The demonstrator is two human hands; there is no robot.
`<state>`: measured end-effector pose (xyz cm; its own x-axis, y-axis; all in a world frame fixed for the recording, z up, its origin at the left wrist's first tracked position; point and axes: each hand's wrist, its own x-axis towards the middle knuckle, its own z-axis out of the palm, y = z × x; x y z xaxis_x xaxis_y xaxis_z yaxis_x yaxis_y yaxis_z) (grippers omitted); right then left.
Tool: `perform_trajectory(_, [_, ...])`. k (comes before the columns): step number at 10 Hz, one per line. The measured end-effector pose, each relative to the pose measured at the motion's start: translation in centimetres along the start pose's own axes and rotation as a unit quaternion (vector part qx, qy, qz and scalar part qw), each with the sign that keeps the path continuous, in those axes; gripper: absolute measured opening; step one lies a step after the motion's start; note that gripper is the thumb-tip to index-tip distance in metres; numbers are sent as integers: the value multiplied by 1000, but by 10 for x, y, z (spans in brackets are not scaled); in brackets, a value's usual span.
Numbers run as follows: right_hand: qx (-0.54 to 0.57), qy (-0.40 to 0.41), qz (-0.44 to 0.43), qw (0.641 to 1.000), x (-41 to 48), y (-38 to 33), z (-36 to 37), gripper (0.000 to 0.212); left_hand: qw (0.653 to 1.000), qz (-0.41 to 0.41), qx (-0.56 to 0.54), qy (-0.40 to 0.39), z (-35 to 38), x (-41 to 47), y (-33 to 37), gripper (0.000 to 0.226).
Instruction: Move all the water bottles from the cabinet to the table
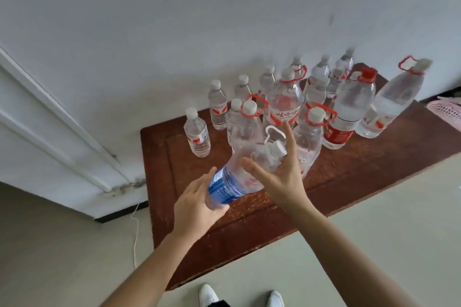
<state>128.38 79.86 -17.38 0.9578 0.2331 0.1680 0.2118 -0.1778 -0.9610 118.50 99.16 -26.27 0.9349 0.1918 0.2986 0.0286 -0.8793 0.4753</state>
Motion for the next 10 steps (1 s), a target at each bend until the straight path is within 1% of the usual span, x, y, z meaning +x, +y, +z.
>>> perform_trajectory(1, [-64,11,11,998,5,-4,26,83,997,-25,-67,-43,20,9,-21,85])
perform_trajectory(2, [-131,4,19,991,7,-9,51,71,989,-70,-117,-49,41,16,-37,84])
perform_trajectory(3, [-182,-27,17,983,10,-14,74,69,977,-117,-164,-73,47,18,-49,77])
perform_trajectory(4, [-240,-65,-2,969,18,-25,89,70,965,-158,-195,-77,42,19,-54,65])
perform_trajectory(5, [-298,-114,-47,946,23,-31,104,73,949,-201,-228,-84,46,10,-61,60])
perform_trajectory(6, [-304,-135,-61,941,16,-29,113,73,939,-224,-252,-69,48,2,-62,66])
perform_trajectory(7, [-294,-118,-61,947,12,-27,103,76,944,-209,-247,-73,41,2,-51,65])
perform_trajectory(8, [-285,-136,-42,948,14,-25,93,78,948,-193,-234,-96,35,7,-47,65])
perform_trajectory(9, [-264,-158,-50,950,12,-30,87,82,950,-192,-209,-130,14,11,-36,62])
perform_trajectory(10, [-219,-217,-47,950,10,-27,69,99,957,-177,-168,-156,-4,12,-41,58])
